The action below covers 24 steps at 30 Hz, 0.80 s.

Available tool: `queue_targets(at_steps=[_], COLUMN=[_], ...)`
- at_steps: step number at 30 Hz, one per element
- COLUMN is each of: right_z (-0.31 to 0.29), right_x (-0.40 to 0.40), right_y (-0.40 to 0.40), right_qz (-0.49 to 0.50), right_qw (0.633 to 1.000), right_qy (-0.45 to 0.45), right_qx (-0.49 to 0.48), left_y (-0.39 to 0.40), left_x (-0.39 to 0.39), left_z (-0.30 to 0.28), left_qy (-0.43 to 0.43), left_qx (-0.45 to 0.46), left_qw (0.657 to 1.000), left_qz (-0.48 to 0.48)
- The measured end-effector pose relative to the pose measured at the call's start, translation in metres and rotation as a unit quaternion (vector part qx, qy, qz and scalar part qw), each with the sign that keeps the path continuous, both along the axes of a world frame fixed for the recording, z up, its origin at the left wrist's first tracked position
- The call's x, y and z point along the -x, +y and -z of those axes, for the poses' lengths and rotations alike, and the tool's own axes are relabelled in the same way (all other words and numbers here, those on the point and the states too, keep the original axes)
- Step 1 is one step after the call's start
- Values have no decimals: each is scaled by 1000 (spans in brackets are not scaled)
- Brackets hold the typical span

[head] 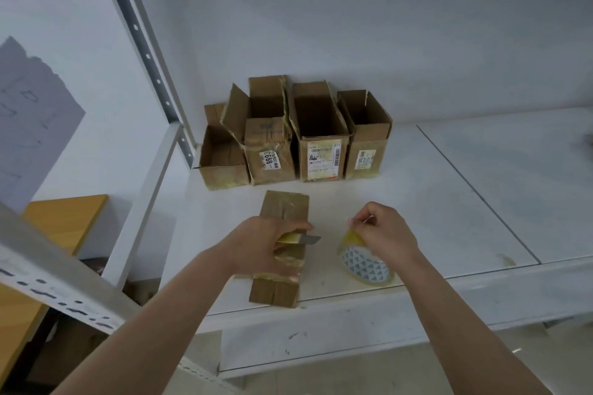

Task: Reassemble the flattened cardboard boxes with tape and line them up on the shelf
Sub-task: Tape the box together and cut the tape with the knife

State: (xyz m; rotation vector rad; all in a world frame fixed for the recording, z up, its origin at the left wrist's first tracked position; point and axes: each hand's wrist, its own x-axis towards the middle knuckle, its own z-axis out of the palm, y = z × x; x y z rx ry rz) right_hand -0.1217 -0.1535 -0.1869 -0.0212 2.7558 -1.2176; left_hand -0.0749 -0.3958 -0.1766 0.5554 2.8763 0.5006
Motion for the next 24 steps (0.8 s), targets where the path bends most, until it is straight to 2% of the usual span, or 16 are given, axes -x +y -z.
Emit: queue_targets(at_steps=[2, 4, 9, 13, 18, 24], right_z=[-5, -11, -21, -24, -35, -46], right_x=[-2, -4, -10, -15, -20, -23], right_y=[-3, -5, -13, -18, -20, -25], right_qz=[-10, -18, -33, -36, -49, -78], right_qw=[1000, 999, 997, 996, 995, 994], right_qy=[2, 0, -2, -7, 10, 26], right_qx=[16, 42, 71, 82, 92, 76], left_y=[0, 3, 15, 19, 31, 60], left_x=[-3, -5, -5, -8, -8, -13], left_z=[4, 7, 1, -5, -14, -22], left_qy=[13, 61, 108, 124, 46, -30], left_qx=[-104, -154, -160, -206, -375, -424], left_qw=[993, 981, 972, 956, 887, 869], left_qz=[-55, -103, -137, -168, -263, -255])
